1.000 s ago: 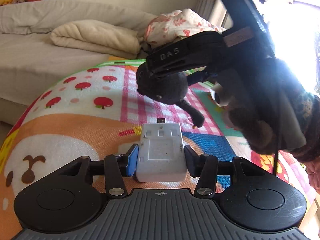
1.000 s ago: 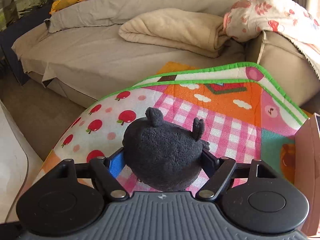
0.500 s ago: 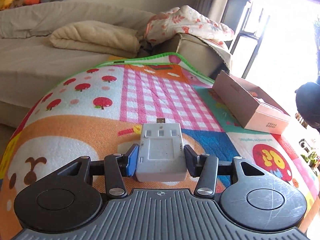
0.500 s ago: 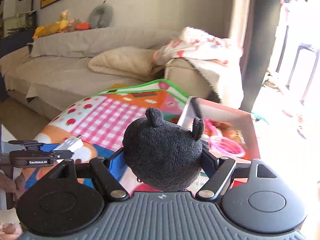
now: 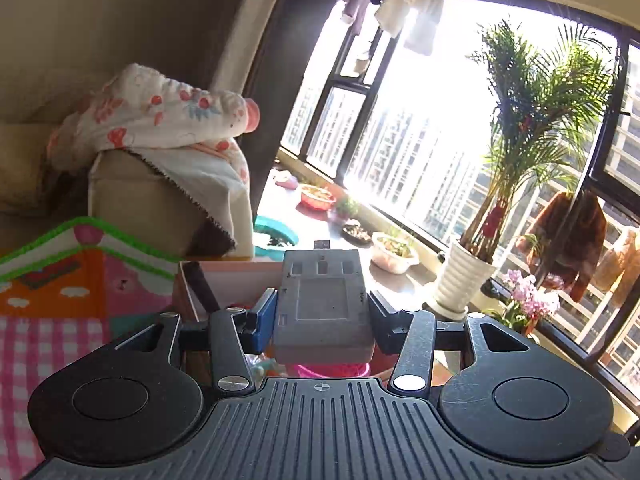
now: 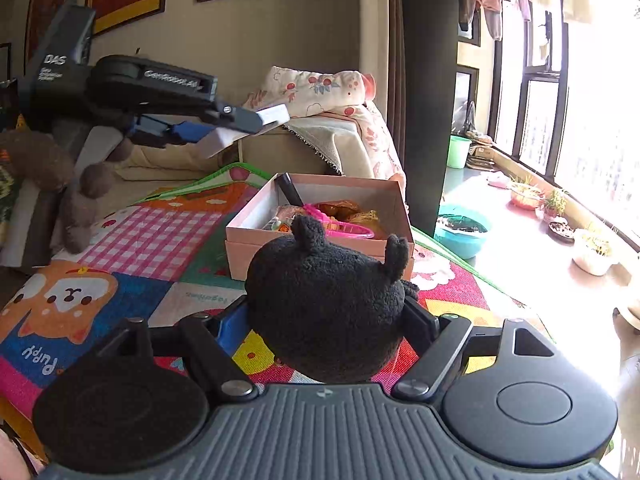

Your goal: Organize objects

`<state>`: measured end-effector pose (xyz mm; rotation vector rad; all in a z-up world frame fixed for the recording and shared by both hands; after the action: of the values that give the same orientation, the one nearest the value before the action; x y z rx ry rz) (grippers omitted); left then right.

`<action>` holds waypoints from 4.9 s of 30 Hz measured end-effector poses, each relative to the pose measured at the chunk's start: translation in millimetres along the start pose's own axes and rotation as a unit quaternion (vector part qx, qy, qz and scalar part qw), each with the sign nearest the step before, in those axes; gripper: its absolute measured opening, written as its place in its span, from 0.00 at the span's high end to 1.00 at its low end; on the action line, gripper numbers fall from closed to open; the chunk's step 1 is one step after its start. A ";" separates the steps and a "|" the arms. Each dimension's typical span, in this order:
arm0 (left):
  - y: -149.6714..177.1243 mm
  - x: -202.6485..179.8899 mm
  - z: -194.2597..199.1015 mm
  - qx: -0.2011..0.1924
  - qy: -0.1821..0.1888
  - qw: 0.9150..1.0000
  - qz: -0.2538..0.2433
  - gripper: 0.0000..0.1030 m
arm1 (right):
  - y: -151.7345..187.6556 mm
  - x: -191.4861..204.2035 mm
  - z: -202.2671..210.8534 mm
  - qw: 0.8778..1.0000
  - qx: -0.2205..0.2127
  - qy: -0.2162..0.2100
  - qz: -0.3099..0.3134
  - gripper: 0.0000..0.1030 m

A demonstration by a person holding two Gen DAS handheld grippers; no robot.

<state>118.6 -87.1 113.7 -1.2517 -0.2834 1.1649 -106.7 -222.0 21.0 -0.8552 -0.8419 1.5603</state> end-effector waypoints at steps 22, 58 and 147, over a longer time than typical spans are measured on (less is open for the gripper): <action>62.3 63.3 27.3 0.025 -0.076 0.996 0.035 0.51 | -151.1 -57.8 -102.9 0.997 -0.056 -0.004 -0.050 0.24; 31.3 183.6 16.8 0.023 -0.281 0.957 0.073 0.01 | -61.4 18.6 -211.0 0.993 0.067 -0.015 0.093 0.42; 144.5 90.2 62.0 0.064 -0.331 0.942 0.000 0.01 | 19.8 28.2 -134.9 0.995 0.093 0.011 -0.018 0.00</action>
<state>37.7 2.5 -21.5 -0.7126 -0.6916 1.5566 -2.0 -187.4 -64.0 -0.7168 -0.6807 1.5669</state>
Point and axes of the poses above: each gripper's, at about its wrist camera, not at the fingertips, and z roughly against the way its jaws point, x to its left, y to its underside, the point moved 4 cm from there along -z, roughly the way its jaws point, and after that the axes turned 5 degrees about z, right-handed, at the moved point
